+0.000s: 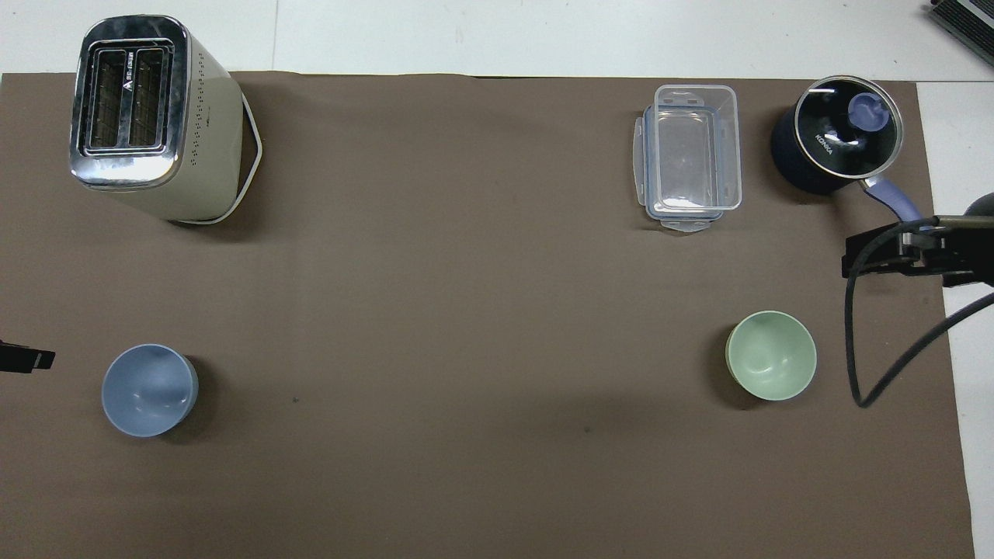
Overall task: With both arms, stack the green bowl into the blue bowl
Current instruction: 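Grasp the rim of the light blue bowl with the left gripper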
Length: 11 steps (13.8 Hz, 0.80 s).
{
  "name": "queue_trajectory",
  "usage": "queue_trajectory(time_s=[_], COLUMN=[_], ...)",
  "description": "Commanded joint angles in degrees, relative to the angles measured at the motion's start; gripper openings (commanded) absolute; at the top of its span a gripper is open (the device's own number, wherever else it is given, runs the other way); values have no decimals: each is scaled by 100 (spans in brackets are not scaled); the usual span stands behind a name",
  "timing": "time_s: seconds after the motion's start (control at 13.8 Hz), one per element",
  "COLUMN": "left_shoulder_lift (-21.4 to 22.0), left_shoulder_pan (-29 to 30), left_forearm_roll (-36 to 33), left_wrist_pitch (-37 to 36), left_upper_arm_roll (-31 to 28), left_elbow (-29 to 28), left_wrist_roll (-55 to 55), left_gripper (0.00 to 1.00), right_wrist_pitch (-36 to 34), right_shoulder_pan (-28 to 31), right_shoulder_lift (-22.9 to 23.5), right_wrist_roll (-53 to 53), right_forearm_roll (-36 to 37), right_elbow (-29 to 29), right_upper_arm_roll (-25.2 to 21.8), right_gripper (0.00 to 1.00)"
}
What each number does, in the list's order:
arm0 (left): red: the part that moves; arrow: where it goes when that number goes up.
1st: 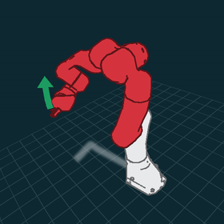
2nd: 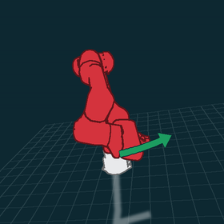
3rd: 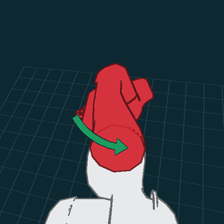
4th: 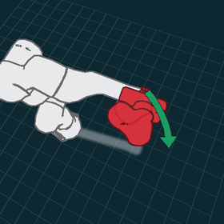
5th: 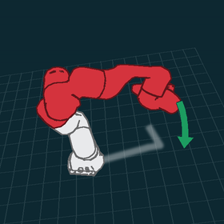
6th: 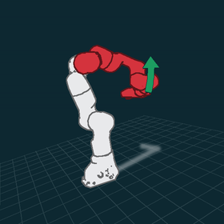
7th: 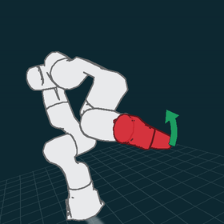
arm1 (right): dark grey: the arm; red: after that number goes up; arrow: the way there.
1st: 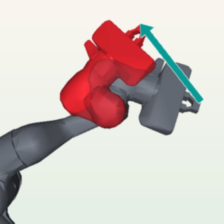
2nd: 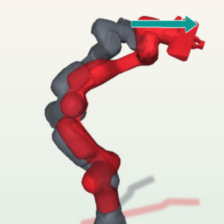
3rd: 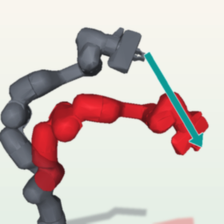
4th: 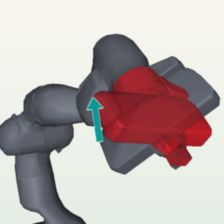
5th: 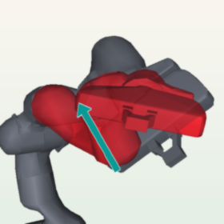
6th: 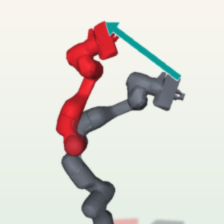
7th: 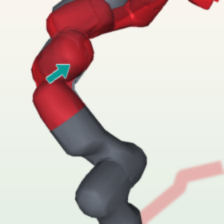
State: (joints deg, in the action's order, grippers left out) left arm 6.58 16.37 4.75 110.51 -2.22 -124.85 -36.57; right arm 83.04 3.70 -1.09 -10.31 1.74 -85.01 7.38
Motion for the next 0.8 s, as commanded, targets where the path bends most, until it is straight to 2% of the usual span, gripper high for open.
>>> queue_trajectory(time_s=[0.0,0.15,0.22,0.36,0.44,0.58,0.65,0.73], left_shoulder_lift=[116,2,-77,-139,-174,-227,-236,-253], left_shoulder_pan=[261,262,262,253,236,227,218,227], left_forearm_roll=[315,325,325,325,325,325,325,343], left_wrist_pitch=[637,893,946,1112,1192,1332,1316,1289], left_upper_arm_roll=[55,64,55,64,64,64,64,64], left_elbow=[-750,-1032,-1102,-1295,-1375,-1533,-1516,-1481], left_wrist_roll=[-464,-509,-509,-509,-509,-501,-483,-492], left_gripper=[100,100,96,80,64,12,0,0], right_wrist_pitch=[-7,-7,-16,-7,-7,-7,-7,-7], right_shoulder_pan=[79,79,70,79,79,70,79,79], right_shoulder_lift=[-128,-128,-128,-128,-128,-128,-128,-128], right_wrist_roll=[152,152,152,152,152,152,152,152], right_forearm_roll=[-7,-7,-7,-7,-7,-7,-7,-7], right_elbow=[-130,-130,-130,-130,-130,-130,-139,-139], right_upper_arm_roll=[18,18,18,18,18,9,18,9], right_gripper=[100,100,100,100,100,100,100,100])
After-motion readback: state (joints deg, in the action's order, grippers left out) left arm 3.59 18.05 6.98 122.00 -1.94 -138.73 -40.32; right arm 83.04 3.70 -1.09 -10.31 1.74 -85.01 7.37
